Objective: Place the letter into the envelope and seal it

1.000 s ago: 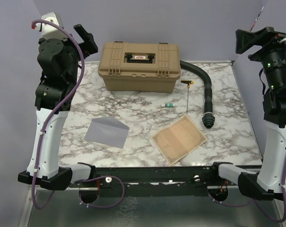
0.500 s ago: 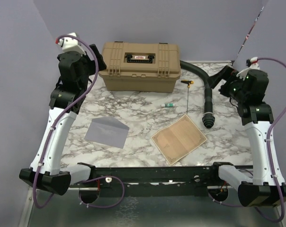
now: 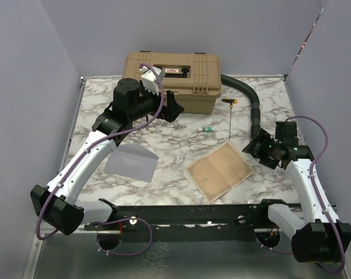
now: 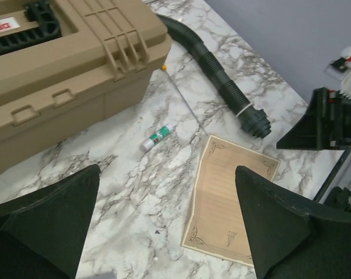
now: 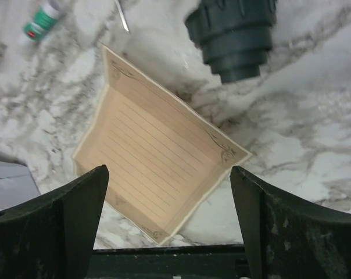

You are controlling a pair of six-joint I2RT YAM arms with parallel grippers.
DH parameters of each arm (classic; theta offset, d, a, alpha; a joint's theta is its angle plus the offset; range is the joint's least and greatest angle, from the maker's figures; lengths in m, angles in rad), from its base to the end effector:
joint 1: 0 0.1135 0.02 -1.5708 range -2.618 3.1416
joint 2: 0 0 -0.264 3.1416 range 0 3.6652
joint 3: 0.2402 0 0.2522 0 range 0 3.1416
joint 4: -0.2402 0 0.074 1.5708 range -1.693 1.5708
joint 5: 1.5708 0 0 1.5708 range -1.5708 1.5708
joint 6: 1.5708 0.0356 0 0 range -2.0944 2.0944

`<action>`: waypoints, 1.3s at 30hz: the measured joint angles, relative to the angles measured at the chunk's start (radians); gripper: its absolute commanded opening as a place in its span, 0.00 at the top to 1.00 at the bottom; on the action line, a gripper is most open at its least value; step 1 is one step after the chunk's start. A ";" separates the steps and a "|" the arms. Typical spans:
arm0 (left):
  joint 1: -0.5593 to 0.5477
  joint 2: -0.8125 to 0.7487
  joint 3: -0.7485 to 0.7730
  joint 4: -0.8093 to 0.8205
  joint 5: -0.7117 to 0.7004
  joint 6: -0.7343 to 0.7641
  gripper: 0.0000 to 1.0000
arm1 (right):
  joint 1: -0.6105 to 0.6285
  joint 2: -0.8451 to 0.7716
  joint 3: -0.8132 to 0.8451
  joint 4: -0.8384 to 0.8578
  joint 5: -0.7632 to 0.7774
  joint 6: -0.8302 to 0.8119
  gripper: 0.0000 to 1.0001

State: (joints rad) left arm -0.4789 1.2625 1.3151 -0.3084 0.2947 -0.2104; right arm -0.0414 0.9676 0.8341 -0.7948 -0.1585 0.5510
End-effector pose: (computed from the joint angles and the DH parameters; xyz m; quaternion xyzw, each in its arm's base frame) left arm 0.2490 -0.1409 0.4105 0.1937 0.7639 -0.3136 0.5297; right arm 0.1865 -0.0021 0.2704 0.2522 0.9120 0.1520 0.2857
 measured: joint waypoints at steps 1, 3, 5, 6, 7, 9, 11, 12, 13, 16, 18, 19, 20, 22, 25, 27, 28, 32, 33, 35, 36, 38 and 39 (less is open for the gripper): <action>-0.016 0.004 0.000 0.008 0.016 0.006 0.01 | 0.000 -0.005 -0.029 -0.006 0.005 0.003 0.12; -0.033 0.008 0.000 0.023 0.032 0.011 0.01 | 0.000 -0.013 -0.069 -0.027 0.017 0.021 0.12; -0.043 0.013 0.000 0.035 0.035 0.012 0.01 | 0.000 -0.014 -0.074 -0.037 0.038 0.050 0.12; -0.048 0.016 0.000 0.040 0.035 0.012 0.01 | 0.000 -0.013 -0.074 -0.034 0.046 0.063 0.12; -0.052 0.019 0.000 0.043 0.035 0.012 0.01 | 0.000 -0.009 -0.076 -0.031 0.051 0.079 0.12; -0.062 0.026 0.000 0.050 0.035 0.012 0.01 | 0.000 0.007 -0.089 -0.011 0.056 0.103 0.12; -0.074 0.032 0.000 0.056 0.034 0.012 0.01 | 0.000 0.039 -0.128 0.027 0.057 0.126 0.12; -0.076 0.033 0.000 0.057 0.034 0.011 0.01 | 0.000 0.056 -0.152 0.045 0.057 0.135 0.12; -0.080 0.033 0.000 0.059 0.034 0.011 0.01 | 0.000 0.068 -0.171 0.059 0.057 0.138 0.12; -0.085 0.033 0.000 0.068 0.034 0.009 0.01 | 0.000 0.096 -0.228 0.106 0.057 0.139 0.12; -0.086 0.033 0.000 0.069 0.034 0.006 0.01 | 0.000 0.098 -0.249 0.138 0.056 0.128 0.12; -0.087 0.034 0.000 0.073 0.034 0.005 0.01 | 0.000 0.098 -0.259 0.158 0.052 0.117 0.12; -0.087 0.035 0.000 0.077 0.034 0.002 0.01 | 0.000 0.099 -0.265 0.173 0.045 0.106 0.12; -0.087 0.040 0.000 0.084 0.034 -0.002 0.01 | 0.000 0.105 -0.273 0.204 0.027 0.091 0.13; -0.089 0.058 0.001 0.090 0.034 -0.010 0.01 | 0.000 0.136 -0.286 0.267 -0.026 0.070 0.19; -0.092 0.072 0.002 0.091 0.034 -0.014 0.01 | 0.000 0.166 -0.293 0.303 -0.059 0.062 0.27; -0.093 0.080 0.003 0.091 0.035 -0.015 0.01 | 0.000 0.181 -0.297 0.320 -0.072 0.058 0.34; -0.094 0.092 0.003 0.091 0.035 -0.024 0.01 | 0.000 0.211 -0.327 0.405 -0.128 0.035 0.51; -0.094 0.092 0.003 0.092 0.037 -0.028 0.01 | 0.000 0.210 -0.337 0.429 -0.147 0.029 0.60; -0.096 0.092 0.006 0.095 0.038 -0.034 0.01 | 0.000 0.207 -0.354 0.477 -0.183 0.018 0.86; -0.097 0.092 0.009 0.100 0.039 -0.038 0.01 | 0.000 0.203 -0.364 0.506 -0.206 0.014 0.97; -0.099 0.092 0.014 0.106 0.039 -0.044 0.01 | 0.000 0.193 -0.381 0.558 -0.249 0.011 0.99; -0.099 0.093 0.018 0.109 0.040 -0.050 0.01 | 0.000 0.189 -0.383 0.570 -0.263 0.010 0.99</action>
State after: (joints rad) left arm -0.5781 1.3556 1.3331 -0.1997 0.3344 -0.2607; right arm -0.0414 1.1564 0.4511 -0.2249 -0.4217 0.5606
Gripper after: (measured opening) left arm 0.987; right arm 0.035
